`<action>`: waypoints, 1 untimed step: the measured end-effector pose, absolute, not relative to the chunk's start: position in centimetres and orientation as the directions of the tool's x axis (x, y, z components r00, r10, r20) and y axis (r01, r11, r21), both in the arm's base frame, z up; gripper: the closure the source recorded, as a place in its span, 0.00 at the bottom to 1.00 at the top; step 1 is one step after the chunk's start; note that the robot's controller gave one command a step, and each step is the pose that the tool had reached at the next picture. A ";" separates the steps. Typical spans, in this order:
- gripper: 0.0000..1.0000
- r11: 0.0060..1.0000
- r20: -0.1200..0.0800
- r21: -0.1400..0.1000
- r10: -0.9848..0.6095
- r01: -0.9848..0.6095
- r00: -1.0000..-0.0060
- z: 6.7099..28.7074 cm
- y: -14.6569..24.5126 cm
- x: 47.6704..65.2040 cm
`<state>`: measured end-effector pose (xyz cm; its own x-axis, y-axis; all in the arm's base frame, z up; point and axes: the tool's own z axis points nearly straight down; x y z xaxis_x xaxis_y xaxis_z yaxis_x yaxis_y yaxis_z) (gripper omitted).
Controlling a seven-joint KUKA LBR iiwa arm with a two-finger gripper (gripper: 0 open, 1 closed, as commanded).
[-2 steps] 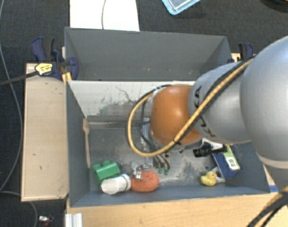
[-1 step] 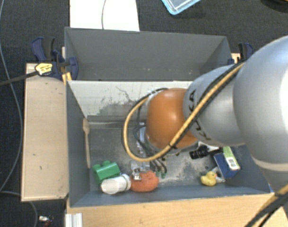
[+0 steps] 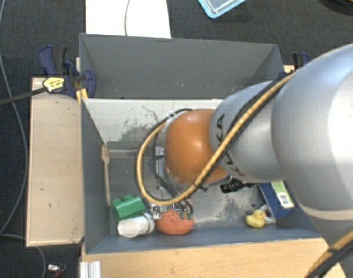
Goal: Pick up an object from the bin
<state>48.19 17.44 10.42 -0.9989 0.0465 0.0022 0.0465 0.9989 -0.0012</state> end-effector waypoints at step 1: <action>1.00 1.000 0.004 -0.002 0.020 0.020 -1.000 10.3 15.8 48.3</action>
Offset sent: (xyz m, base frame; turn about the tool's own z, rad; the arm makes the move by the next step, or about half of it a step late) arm 0.0042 -0.0405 -0.0170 -0.1913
